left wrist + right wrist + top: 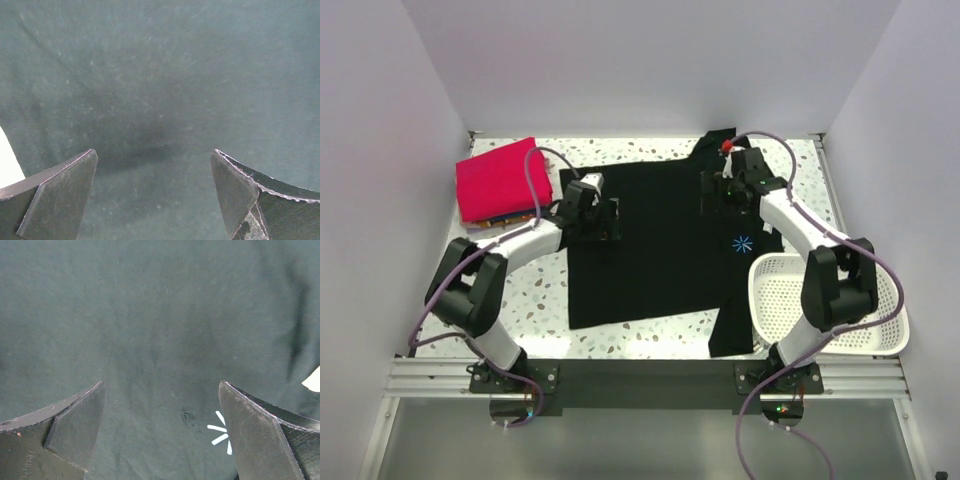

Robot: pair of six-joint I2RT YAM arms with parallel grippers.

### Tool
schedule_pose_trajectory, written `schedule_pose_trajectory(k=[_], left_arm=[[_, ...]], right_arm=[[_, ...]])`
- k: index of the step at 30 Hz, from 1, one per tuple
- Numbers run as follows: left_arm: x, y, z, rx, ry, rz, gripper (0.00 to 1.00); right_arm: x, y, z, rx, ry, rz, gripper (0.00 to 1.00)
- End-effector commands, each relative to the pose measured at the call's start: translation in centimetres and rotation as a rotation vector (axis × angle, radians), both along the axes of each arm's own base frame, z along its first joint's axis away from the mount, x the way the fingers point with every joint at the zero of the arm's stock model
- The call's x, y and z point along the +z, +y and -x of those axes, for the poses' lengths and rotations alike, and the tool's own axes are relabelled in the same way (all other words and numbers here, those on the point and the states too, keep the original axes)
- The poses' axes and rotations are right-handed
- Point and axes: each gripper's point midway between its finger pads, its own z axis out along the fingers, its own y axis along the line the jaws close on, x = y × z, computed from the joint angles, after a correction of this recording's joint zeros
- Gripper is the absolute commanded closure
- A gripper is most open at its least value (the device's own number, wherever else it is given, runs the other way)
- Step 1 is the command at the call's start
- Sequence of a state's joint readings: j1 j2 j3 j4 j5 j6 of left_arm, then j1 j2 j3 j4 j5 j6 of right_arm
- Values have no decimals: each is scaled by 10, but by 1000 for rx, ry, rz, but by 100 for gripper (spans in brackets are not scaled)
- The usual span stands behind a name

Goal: Fold and stack the t-shirts
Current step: Flatten the tshirt out

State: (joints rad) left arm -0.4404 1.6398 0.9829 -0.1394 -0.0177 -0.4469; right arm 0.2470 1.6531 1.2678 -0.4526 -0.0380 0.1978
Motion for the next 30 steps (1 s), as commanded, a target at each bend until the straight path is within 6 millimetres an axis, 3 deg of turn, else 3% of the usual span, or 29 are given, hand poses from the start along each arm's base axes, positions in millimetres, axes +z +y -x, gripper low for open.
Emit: schedule_pose_trajectory(k=[1,4,11,17,22,30], left_arm=[[-8,-2,-11,18,-6,26,0],[-19,3,-14,33,26,35,0],[-35,44,-27,119,56,60,0],[-43,56,-40,118,62,39,0],[-42,63,-64,123,51,-4,0],[-41,90,-96,185,46,-27,0]], right_arm=[[-14,15,0,16,49,-44,4],[-26,23,0,28,91,-59,4],[-56,34,-2,30,202,-65,5],[-82,51,-1,46,285,-51,5],[-94,67,-3,52,332,-73,5],[-113,90,-13,70,397,-47,5]])
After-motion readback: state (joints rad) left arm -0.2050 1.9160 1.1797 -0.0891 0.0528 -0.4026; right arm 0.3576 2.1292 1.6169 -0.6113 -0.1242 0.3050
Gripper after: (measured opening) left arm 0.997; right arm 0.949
